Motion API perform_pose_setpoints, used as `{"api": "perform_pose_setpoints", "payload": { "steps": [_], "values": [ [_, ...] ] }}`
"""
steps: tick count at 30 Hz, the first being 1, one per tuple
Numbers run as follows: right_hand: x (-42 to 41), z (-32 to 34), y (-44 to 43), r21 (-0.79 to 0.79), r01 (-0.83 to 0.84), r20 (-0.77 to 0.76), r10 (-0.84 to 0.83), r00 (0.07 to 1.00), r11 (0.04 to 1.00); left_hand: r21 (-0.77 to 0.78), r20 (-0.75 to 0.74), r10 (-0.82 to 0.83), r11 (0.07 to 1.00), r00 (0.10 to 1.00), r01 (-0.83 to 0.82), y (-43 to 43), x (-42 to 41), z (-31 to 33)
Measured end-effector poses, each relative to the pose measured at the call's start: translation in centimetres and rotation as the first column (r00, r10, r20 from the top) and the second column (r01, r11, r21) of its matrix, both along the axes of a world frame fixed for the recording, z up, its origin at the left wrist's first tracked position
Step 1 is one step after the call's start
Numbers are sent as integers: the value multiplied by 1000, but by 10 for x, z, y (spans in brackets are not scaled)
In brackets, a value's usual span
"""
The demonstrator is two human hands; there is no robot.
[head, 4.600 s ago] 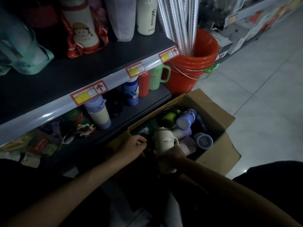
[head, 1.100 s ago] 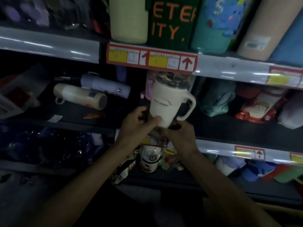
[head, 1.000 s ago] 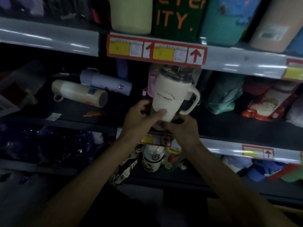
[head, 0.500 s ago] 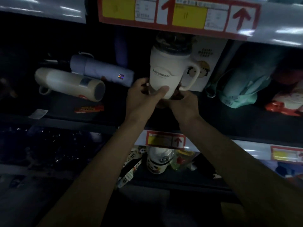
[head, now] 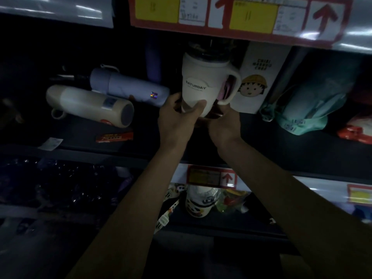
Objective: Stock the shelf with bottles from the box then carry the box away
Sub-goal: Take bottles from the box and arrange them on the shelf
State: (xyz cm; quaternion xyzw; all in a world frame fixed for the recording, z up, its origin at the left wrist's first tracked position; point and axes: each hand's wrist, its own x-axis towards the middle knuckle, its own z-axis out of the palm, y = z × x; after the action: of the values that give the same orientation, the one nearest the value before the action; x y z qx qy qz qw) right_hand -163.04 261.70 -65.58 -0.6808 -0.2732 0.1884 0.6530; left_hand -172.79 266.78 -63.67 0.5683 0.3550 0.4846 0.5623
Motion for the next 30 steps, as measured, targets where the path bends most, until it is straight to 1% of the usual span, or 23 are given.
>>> {"api": "perform_pose_setpoints", "payload": {
  "steps": [10,14,16,17,19,20,21,22,25,26,28,30],
  "values": [
    [-10,6,-6,-149,54,106,-38,994,987,26,-52,-4,1000,999,5,-3,-6,-7],
    [-11,7,-11,-203,55,76,-40,996,978,75,-98,-12,997,995,20,-7,-13,-9],
    [-10,9,-18,-199,48,33,-42,999,979,105,-123,-33,993,992,47,-11,-18,-9],
    [-10,12,-24,-199,40,39,-33,999,979,120,-135,-39,991,990,56,-13,-20,-9],
    [-10,19,-40,-248,34,149,3,989,968,141,-158,-43,988,987,66,-19,-25,-7],
    [-10,21,-48,-258,33,163,10,987,966,151,-162,-45,986,986,70,-22,-26,-6],
    [-9,26,-57,-240,17,127,14,992,971,162,-170,-53,984,984,81,-25,-28,-4],
    [-8,29,-66,-253,11,124,21,992,967,174,-187,-62,980,980,95,-30,-30,-1],
    [-3,43,-98,-311,-26,238,105,966,950,212,-314,-76,966,946,148,-46,-35,5],
    [-1,47,-111,-319,-37,252,122,960,947,215,-352,-90,961,932,174,-53,-36,7],
    [2,55,-137,-356,-43,277,149,949,934,220,-405,-127,947,905,232,-70,-36,11],
    [8,62,-166,-382,-30,353,175,919,924,245,-457,-162,922,874,300,-91,-33,15]
  ]
}}
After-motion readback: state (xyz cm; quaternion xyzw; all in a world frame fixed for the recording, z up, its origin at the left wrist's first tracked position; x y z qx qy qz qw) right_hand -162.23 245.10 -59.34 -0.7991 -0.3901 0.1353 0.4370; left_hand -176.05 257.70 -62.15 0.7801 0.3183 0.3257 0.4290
